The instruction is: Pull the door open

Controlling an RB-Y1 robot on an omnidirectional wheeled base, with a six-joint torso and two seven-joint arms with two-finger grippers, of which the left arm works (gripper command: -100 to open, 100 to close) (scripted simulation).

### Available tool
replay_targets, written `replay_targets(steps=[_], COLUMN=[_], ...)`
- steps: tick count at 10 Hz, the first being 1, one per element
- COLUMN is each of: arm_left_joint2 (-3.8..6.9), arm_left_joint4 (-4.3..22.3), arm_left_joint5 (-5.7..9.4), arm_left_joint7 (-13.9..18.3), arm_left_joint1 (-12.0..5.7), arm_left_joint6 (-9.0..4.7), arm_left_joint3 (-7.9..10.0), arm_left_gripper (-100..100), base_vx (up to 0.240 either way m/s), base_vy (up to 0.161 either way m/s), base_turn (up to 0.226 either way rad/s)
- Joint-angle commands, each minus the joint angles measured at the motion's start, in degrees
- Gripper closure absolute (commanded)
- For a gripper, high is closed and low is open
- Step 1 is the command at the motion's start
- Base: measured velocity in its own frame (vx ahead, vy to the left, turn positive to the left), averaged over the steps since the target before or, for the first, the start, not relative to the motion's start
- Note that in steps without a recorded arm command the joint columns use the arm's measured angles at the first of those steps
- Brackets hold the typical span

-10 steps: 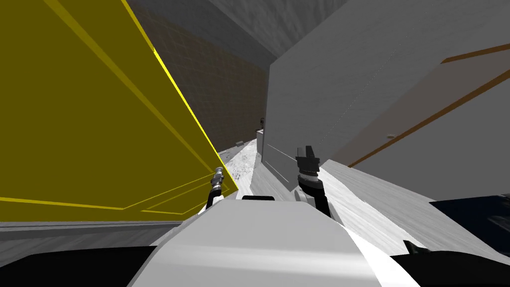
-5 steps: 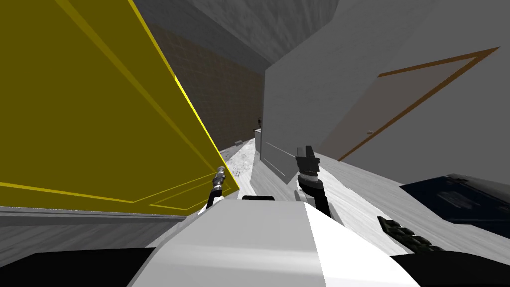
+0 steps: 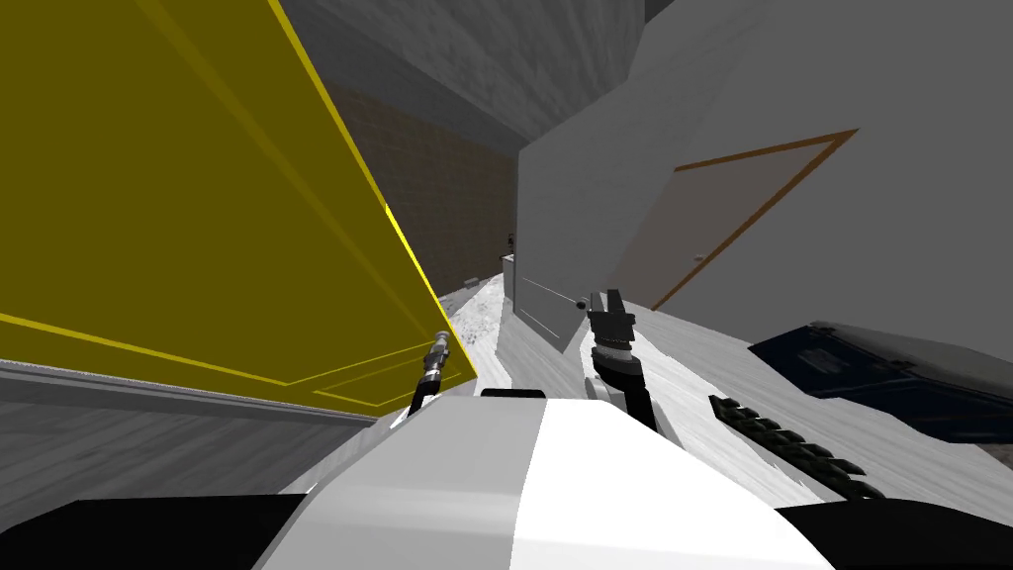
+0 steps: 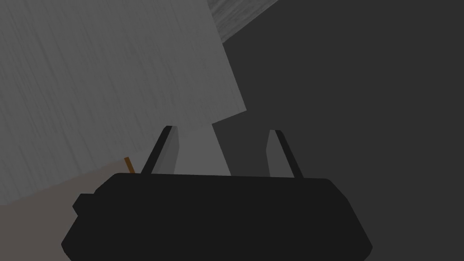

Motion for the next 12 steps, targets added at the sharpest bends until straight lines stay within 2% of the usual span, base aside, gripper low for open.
replay_targets(steps=[1,2,3,4,7,9,10,11,12], arm_left_joint2=[0.37,0.3,1.24,1.47,3.49,4.48,4.15,4.79,5.01], arm_left_joint4=[-1.09,-0.58,-0.87,-0.94,-1.56,-1.87,-1.87,-1.65,-1.61], arm_left_joint5=[-0.42,-0.25,-1.06,-1.23,-2.72,-3.45,-3.23,-3.76,-3.9], arm_left_joint7=[0.59,0.35,1.83,2.15,5.0,6.4,5.75,6.85,7.14], arm_left_joint1=[0.71,0.41,1.29,1.45,2.85,3.54,3.41,4.02,4.16], arm_left_joint6=[0.03,0.0,-0.69,-0.88,-2.54,-3.35,-2.81,-3.76,-4.05], arm_left_joint3=[-0.95,-0.54,-2.0,-2.28,-4.86,-6.12,-5.72,-6.59,-6.8], arm_left_gripper=[100,100,100,100,100,100,100,100,100], base_vx=[-0.222,-0.103,-0.173,-0.241,-0.25,-0.215,-0.101,-0.115,-0.201], base_vy=[-0.008,-0.002,0.0,0.045,0.03,0.034,0.011,0.002,0.018], base_turn=[-0.054,-0.014,-0.096,-0.093,-0.108,-0.071,-0.024,-0.089,-0.092])
